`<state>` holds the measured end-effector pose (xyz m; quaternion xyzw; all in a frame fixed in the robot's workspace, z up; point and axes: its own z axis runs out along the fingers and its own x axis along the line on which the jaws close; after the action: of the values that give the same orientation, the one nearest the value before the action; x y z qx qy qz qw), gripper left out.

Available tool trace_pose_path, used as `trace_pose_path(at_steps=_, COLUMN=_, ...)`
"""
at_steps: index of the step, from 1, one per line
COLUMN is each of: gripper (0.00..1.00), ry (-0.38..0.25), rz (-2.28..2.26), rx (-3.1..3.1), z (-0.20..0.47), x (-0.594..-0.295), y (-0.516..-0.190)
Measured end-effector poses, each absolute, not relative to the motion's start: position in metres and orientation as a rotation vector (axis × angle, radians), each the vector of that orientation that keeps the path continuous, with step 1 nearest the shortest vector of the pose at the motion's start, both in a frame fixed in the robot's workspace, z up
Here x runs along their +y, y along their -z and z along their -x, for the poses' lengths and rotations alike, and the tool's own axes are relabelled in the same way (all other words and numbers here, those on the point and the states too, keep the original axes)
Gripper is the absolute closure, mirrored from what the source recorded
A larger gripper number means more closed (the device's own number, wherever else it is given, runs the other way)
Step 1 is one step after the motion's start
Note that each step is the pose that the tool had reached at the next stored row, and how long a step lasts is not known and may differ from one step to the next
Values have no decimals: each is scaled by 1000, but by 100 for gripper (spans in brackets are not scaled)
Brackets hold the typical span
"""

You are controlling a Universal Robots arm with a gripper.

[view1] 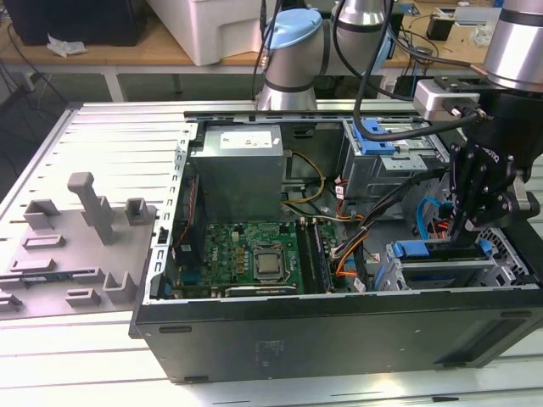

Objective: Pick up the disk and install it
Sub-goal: 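Insert the first disk wire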

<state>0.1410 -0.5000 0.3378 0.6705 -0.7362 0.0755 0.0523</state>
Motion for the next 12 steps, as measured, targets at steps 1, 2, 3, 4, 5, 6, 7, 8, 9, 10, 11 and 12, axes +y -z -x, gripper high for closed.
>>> trace_pose_path(at_steps=1, gripper=83, ry=-229, rz=-2039, rx=-2239, z=-141, x=-500, y=-338)
trace_pose_path(at_steps=2, gripper=83, ry=-229, rz=-2039, rx=-2239, z=-141, x=-500, y=-337)
trace_pose_path(at_steps=3, gripper=83, ry=-229, rz=-2039, rx=-2239, z=-141, x=-500, y=-337)
trace_pose_path(at_steps=4, gripper=83, ry=-229, rz=-2039, rx=-2239, z=-141, x=-500, y=-337)
trace_pose_path(at_steps=5, gripper=83, ry=-229, rz=-2039, rx=-2239, z=-141, x=-500, y=-337)
trace_pose_path(at_steps=6, gripper=83, ry=-229, rz=-2039, rx=-2239, z=-141, x=-500, y=-337)
trace_pose_path(at_steps=7, gripper=83, ry=-229, rz=-2039, rx=-2239, z=-141, x=-500, y=-337)
trace_pose_path(at_steps=8, gripper=83, ry=-229, rz=-2039, rx=-2239, z=-141, x=-500, y=-337)
trace_pose_path(at_steps=9, gripper=83, ry=-229, rz=-2040, rx=-2239, z=-141, x=-500, y=-337)
trace_pose_path(at_steps=10, gripper=83, ry=-229, rz=-2040, rx=-2238, z=-141, x=-500, y=-337)
trace_pose_path(at_steps=11, gripper=83, ry=-229, rz=-2040, rx=-2238, z=-141, x=-500, y=-337)
trace_pose_path(at_steps=12, gripper=83, ry=-229, rz=-2041, rx=-2238, z=-141, x=-500, y=-337)
